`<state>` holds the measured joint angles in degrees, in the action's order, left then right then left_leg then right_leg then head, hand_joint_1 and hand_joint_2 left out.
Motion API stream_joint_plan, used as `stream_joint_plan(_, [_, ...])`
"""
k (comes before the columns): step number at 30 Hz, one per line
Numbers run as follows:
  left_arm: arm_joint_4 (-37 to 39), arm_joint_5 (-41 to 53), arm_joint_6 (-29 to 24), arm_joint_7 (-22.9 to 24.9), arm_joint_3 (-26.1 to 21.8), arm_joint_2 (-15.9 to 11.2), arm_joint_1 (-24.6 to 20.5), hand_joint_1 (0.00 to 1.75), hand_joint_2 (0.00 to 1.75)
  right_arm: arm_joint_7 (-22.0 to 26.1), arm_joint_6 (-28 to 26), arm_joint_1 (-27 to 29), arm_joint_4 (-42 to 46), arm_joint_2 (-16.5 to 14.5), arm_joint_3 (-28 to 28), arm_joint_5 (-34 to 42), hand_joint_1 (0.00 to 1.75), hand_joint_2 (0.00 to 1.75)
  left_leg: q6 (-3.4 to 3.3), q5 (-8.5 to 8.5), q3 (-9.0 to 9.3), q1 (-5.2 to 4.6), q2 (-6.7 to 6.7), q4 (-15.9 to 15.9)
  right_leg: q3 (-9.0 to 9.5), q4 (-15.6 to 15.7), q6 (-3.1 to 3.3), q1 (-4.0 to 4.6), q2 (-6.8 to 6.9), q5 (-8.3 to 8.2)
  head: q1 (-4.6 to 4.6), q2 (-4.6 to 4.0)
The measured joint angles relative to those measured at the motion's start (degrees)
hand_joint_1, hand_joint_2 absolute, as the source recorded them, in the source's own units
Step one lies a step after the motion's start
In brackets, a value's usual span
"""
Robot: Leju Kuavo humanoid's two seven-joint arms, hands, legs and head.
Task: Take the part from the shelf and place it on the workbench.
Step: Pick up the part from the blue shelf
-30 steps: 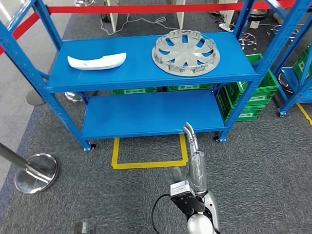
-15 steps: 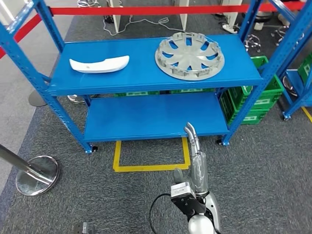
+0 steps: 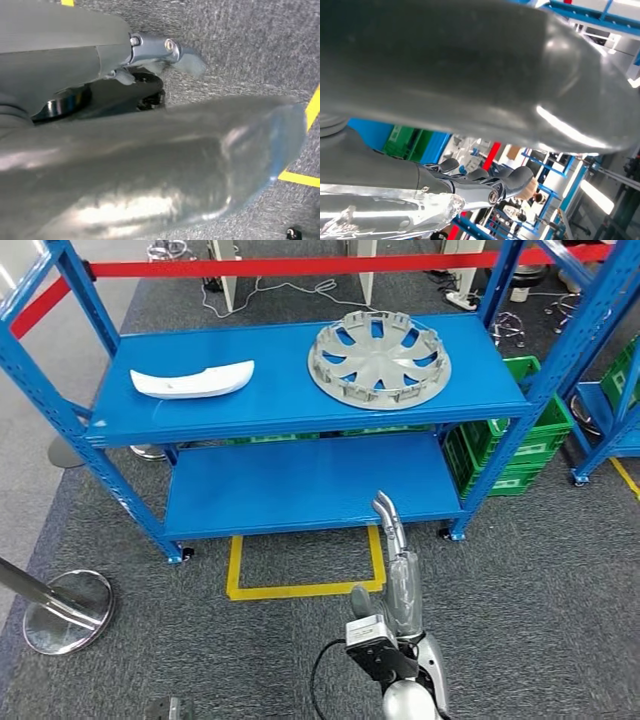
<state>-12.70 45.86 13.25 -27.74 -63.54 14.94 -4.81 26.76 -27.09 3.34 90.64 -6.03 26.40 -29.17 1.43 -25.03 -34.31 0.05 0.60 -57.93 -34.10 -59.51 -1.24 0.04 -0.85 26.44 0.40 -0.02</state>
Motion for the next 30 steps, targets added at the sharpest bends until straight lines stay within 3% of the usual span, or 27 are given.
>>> stream_joint_plan(2, [0.0,-0.18,0.1,0.03,-0.01,0.01,0.08,0.0,0.0,0.0,-0.01,0.04,0.01,0.0,0.0,-0.03,0.0,0.0,-0.61,-0.03,0.03,0.08,0.08,0.37,-0.02,0.15,-0.62,-0.07,0.09,0.09,0.06,0.0])
stream_joint_plan(4, [0.0,-0.22,0.42,0.02,-0.02,0.01,0.12,0.0,0.0,0.03,-0.01,0.03,0.03,0.0,0.01,-0.08,0.0,0.0,-1.25,0.02,0.24,0.28,0.07,0.57,-0.96,-2.13,-1.17,-0.11,0.24,1.74,0.28,0.0])
stream_joint_plan(7, [0.0,-0.23,1.09,-0.08,-0.02,0.01,0.12,0.0,0.0,0.05,-0.02,0.18,0.03,0.0,0.01,-0.11,0.0,0.0,-1.79,-0.15,0.38,0.29,0.04,0.6,-5.82,-12.52,-1.65,-0.15,0.36,6.75,0.59,0.0])
stream_joint_plan(8, [0.0,-0.22,1.34,-0.16,-0.02,0.01,0.14,0.0,0.0,0.05,-0.03,0.28,0.03,0.0,0.0,-0.11,0.0,0.0,-1.87,-0.3,0.43,0.28,0.06,0.6,-7.09,-15.05,-1.71,-0.15,0.36,7.41,0.6,0.0])
stream_joint_plan(9, [0.0,-0.21,1.64,-0.29,-0.03,0.01,0.17,0.0,0.0,0.05,-0.03,0.37,0.03,0.0,0.0,-0.11,0.0,0.0,-1.9,-0.47,0.54,0.26,0.08,0.6,-7.42,-15.59,-1.73,-0.15,0.37,6.95,0.65,0.0])
stream_joint_plan(10, [0.0,-0.2,2.0,-0.44,-0.03,0.01,0.2,0.0,0.0,0.06,-0.03,0.41,0.03,0.0,0.0,-0.12,0.0,0.0,-1.87,-0.71,0.75,0.26,0.13,0.6,-6.6,-13.89,-1.69,-0.16,0.38,5.46,0.65,0.0])
stream_joint_plan(12, [0.0,-0.15,2.78,-0.68,-0.03,0.01,0.22,0.0,0.0,0.07,-0.03,0.39,0.03,0.0,0.0,-0.13,0.0,0.0,-1.56,-1.26,1.44,0.22,0.21,0.59,-2.75,-6.46,-1.53,-0.17,0.49,1.82,0.67,0.0])
stream_joint_plan(13, [0.0,-0.14,3.06,-0.74,-0.03,0.0,0.22,0.0,0.0,0.08,-0.03,0.36,0.03,0.0,0.01,-0.14,0.0,0.0,-1.27,-1.59,1.72,0.1,0.24,0.53,-0.89,-3.14,-1.3,-0.15,0.51,0.95,0.67,0.0])
stream_joint_plan(15, [0.0,-0.13,3.33,-0.82,-0.03,-0.01,0.22,0.0,0.0,0.13,-0.03,0.36,0.03,0.0,0.03,-0.14,0.0,0.0,-0.64,-2.01,2.02,-0.08,0.21,0.54,0.88,-0.13,-0.7,-0.01,0.46,1.08,0.58,0.0])
stream_joint_plan(18, [0.0,-0.14,3.09,-0.78,-0.04,-0.03,0.19,0.0,0.0,0.16,-0.02,0.5,0.04,-0.01,0.05,-0.16,0.0,0.0,0.29,-2.35,2.22,0.06,0.12,0.32,1.43,0.26,0.28,-0.03,0.33,1.12,0.51,0.0])
stream_joint_plan(20, [0.0,-0.19,2.18,-0.42,-0.04,-0.02,0.12,0.0,0.0,0.2,-0.03,0.44,0.05,-0.02,0.07,-0.19,0.0,0.0,0.91,-3.97,0.5,0.09,0.05,-3.11,2.08,0.52,0.77,-0.31,0.44,1.15,0.34,0.0])
stream_joint_plan(23, [-0.01,-0.24,0.59,0.3,-0.13,-0.02,0.14,0.0,0.0,0.22,-0.03,0.5,0.03,-0.02,0.13,-0.28,0.0,0.0,1.42,-6.85,-6.08,0.13,0.02,-13.36,2.92,0.59,1.21,-0.36,0.44,1.97,0.2,0.0])
stream_joint_plan(24, [-0.01,-0.24,0.28,0.41,-0.18,-0.05,0.16,0.0,0.0,0.22,-0.03,0.57,0.03,-0.02,0.13,-0.29,0.0,0.0,1.41,-6.3,-7.6,0.13,0.02,-14.81,3.32,0.59,1.23,-0.36,0.37,2.36,0.18,0.0])
stream_joint_plan(25, [-0.01,-0.24,0.02,0.5,-0.22,-0.08,0.15,0.0,0.0,0.23,-0.02,0.62,0.03,-0.02,0.13,-0.31,0.0,0.0,1.33,-4.65,-8.08,0.13,0.02,-14.22,3.84,0.6,1.19,-0.37,0.27,2.79,0.18,0.0])
stream_joint_plan(27, [0.0,-0.24,-0.48,0.67,-0.28,-0.1,0.15,0.0,0.0,0.22,0.01,0.67,0.03,-0.02,0.15,-0.37,0.0,0.0,1.05,0.57,-6.33,0.13,-0.01,-8.18,5.01,0.65,0.86,-0.4,0.13,3.85,0.15,0.0])
stream_joint_plan(28, [0.0,-0.24,-0.69,0.76,-0.31,-0.07,0.13,0.0,0.0,0.22,0.01,0.65,0.04,-0.02,0.17,-0.39,0.0,0.0,0.86,2.32,-4.99,0.05,-0.02,-4.97,5.45,0.64,0.55,-0.3,0.07,4.43,0.14,0.0])
stream_joint_plan(30, [0.0,-0.24,-0.97,0.9,-0.34,0.01,0.02,0.0,0.0,0.2,0.03,0.64,0.04,-0.02,0.23,-0.48,0.0,0.0,0.21,2.93,-3.22,-0.07,0.01,-1.23,5.79,0.74,-0.06,-0.09,0.06,5.23,0.15,0.0])
